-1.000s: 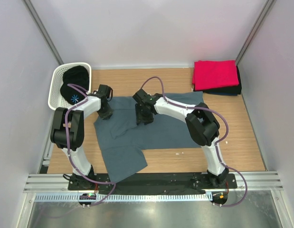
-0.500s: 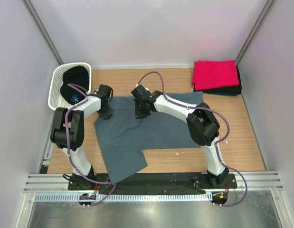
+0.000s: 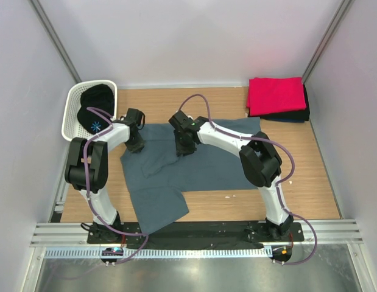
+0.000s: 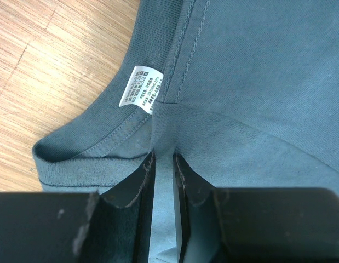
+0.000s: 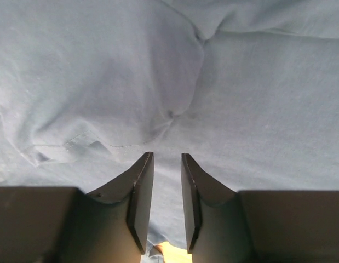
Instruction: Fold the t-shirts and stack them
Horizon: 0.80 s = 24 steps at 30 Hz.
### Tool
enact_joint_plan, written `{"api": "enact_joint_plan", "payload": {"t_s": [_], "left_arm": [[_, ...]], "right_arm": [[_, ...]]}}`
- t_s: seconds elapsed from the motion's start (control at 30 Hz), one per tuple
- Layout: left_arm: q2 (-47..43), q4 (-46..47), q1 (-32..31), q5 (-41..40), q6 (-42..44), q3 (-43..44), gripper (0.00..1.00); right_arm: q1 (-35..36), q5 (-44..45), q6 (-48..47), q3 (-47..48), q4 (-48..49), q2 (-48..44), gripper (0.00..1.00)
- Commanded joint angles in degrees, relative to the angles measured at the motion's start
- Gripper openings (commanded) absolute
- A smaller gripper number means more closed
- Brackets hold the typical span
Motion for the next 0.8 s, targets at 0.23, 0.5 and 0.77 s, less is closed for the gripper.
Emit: {"api": "enact_joint_plan", "payload": {"t_s": [0.23,0.5,0.77], "left_arm": [[0.7,-1.8,-0.1,-2.1,0.7,0.2,0.20],[1.0,-2.0,-0.1,-2.3,0.7,0.3,0.20],[0.9,-2.1,-0.1,-2.4,0.7,0.2,0.20]], "right_arm": [[1.1,-1.8,0.2,3.1,3.8,2.5,0.34],[1.4,-0.7,0.0,4.2,2.8,4.7,0.34],[1.3,0.8,-0.7,6.7,1.1,4.3,0.01]]}}
